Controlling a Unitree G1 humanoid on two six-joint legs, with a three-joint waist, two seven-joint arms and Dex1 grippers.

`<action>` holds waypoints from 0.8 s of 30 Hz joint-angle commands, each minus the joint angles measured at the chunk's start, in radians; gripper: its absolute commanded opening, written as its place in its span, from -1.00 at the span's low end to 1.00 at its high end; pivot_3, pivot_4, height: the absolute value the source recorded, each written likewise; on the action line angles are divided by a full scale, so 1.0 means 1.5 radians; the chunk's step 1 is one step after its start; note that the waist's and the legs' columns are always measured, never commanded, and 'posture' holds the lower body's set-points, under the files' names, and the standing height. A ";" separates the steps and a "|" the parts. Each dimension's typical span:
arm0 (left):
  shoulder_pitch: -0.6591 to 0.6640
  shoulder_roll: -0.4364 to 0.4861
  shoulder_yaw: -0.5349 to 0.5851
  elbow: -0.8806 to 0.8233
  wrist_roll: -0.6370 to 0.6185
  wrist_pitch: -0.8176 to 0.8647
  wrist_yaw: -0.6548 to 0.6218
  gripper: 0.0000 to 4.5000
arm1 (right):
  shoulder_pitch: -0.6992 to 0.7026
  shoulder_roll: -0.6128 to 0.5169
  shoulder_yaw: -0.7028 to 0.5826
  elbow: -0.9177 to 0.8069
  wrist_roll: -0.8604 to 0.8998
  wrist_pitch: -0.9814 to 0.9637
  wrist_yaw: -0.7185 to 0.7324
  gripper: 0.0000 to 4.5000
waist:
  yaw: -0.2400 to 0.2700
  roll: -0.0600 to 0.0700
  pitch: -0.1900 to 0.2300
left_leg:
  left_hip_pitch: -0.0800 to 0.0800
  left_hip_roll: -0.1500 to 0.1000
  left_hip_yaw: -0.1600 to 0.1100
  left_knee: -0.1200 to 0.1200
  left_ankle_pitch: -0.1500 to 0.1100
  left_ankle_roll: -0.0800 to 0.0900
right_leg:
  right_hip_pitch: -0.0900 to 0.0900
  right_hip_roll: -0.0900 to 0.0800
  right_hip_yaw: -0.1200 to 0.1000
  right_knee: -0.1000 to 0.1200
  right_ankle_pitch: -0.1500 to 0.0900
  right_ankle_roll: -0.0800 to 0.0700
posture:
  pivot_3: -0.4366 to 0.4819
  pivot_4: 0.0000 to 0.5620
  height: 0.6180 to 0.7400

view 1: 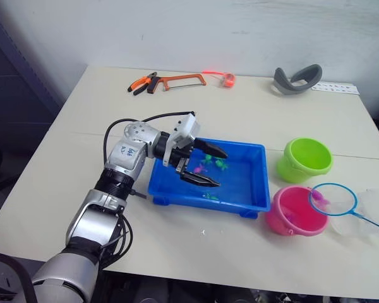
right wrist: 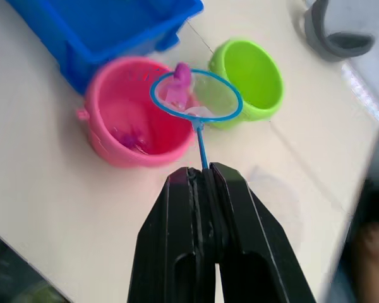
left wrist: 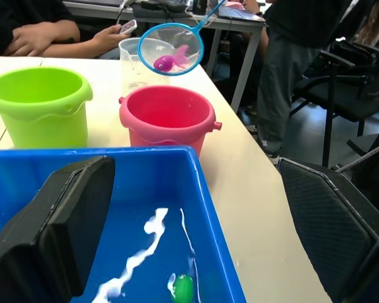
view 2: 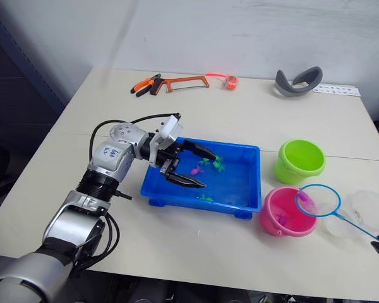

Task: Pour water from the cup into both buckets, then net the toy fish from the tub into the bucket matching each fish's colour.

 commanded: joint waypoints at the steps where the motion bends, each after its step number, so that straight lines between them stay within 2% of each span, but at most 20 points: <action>1: -0.015 -0.005 0.001 0.005 0.003 -0.016 -0.010 0.99 | 0.002 0.002 0.029 0.040 -0.108 -0.200 0.002 -1.00 | -0.002 0.000 0.000 | 0.000 0.000 0.000 0.000 0.000 0.000 | 0.000 0.000 0.000 0.000 0.000 0.000 | -0.05 -0.47 1.00; 4: -0.016 -0.006 0.003 0.010 0.006 -0.021 -0.011 0.99 | -0.007 -0.021 0.056 0.085 -0.214 -0.407 -0.011 -1.00 | -0.007 0.000 0.000 | 0.000 0.000 0.000 0.000 0.000 0.000 | 0.000 0.000 0.000 0.000 0.000 0.000 | -0.05 -0.47 1.00; 10: -0.018 -0.004 0.008 0.014 0.011 -0.024 -0.006 0.99 | -0.046 -0.071 0.075 0.173 -0.358 -0.678 -0.097 -1.00 | -0.010 0.000 0.000 | 0.001 0.000 0.000 0.000 0.001 -0.001 | 0.000 0.000 0.000 0.000 0.000 0.000 | -0.05 -0.47 1.00; 13: -0.019 0.000 0.011 0.014 0.012 -0.023 -0.004 0.99 | -0.074 -0.099 0.069 0.192 -0.407 -0.772 -0.141 -1.00 | -0.009 0.000 0.000 | 0.001 0.000 0.000 0.000 0.001 -0.001 | 0.000 0.000 0.000 0.000 0.000 0.000 | -0.05 -0.47 1.00; 15: -0.019 0.002 0.012 0.014 0.012 -0.022 -0.004 0.99 | -0.070 -0.107 0.074 0.209 -0.432 -0.790 -0.155 -1.00 | -0.009 0.000 0.000 | 0.002 0.000 0.000 0.000 0.001 -0.001 | 0.000 0.000 0.000 0.000 0.000 0.000 | -0.05 -0.47 1.00; 18: -0.018 0.006 0.014 0.021 0.017 -0.025 0.001 0.99 | -0.053 -0.104 0.091 0.225 -0.395 -0.730 -0.178 -1.00 | -0.008 0.000 0.000 | 0.001 0.000 0.000 0.000 0.001 -0.002 | 0.001 0.000 0.000 0.001 0.000 0.000 | -0.05 -0.47 1.00; 21: -0.014 0.016 0.014 0.032 0.028 -0.037 0.004 0.99 | -0.015 -0.118 0.122 0.190 -0.278 -0.616 -0.178 -1.00 | -0.008 0.000 0.000 | 0.001 0.000 0.000 0.000 0.001 -0.002 | 0.001 0.000 0.000 0.001 0.000 0.000 | -0.05 -0.47 1.00; 24: -0.004 0.033 0.019 0.033 0.032 -0.032 0.009 0.99 | -0.002 -0.154 0.160 0.110 -0.116 -0.375 -0.204 -1.00 | -0.012 0.000 0.000 | 0.002 0.001 0.000 0.000 0.001 -0.002 | 0.002 0.000 0.000 0.001 0.000 0.000 | -0.05 -0.47 1.00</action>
